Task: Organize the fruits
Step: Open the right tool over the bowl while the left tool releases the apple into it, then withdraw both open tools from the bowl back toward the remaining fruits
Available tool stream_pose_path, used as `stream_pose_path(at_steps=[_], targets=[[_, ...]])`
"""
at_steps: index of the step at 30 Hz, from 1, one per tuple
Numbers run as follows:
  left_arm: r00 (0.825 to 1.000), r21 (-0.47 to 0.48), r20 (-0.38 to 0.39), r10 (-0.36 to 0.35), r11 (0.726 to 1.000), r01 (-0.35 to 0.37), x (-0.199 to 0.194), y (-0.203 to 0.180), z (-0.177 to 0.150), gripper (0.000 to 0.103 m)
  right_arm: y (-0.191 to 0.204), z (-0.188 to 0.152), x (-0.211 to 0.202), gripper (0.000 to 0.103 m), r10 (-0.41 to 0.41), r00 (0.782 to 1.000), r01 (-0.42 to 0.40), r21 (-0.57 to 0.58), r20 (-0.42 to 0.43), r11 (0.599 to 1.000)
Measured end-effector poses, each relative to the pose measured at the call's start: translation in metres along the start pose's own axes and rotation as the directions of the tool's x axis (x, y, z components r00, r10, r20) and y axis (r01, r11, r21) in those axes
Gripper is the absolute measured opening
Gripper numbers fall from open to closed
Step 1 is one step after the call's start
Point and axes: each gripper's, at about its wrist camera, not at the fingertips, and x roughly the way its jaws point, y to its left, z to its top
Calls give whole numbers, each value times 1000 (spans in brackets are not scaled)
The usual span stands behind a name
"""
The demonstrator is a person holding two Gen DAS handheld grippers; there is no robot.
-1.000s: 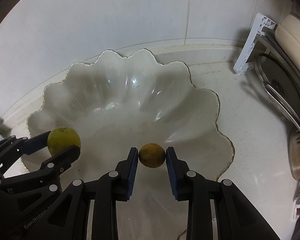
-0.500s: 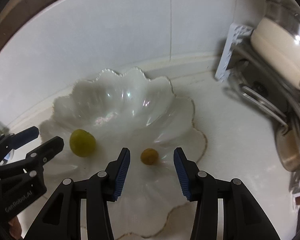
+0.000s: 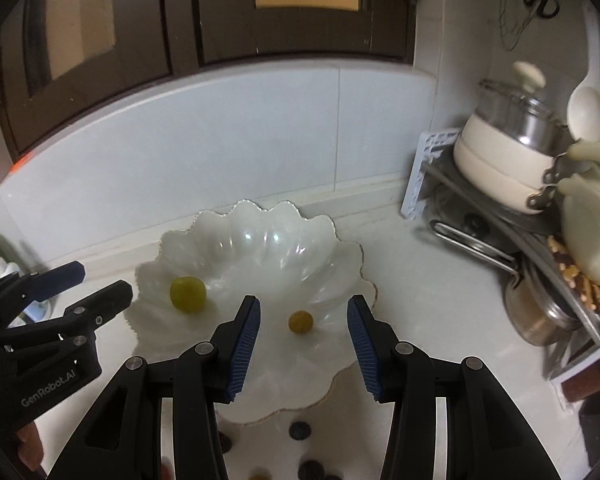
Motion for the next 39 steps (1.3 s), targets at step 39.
stream_pose_path(at_steps=[39], targets=[[983,2,179,-47,999,48,-131,2,-96,60,24,-97,-134,47,24,985,-31,39,172,999]])
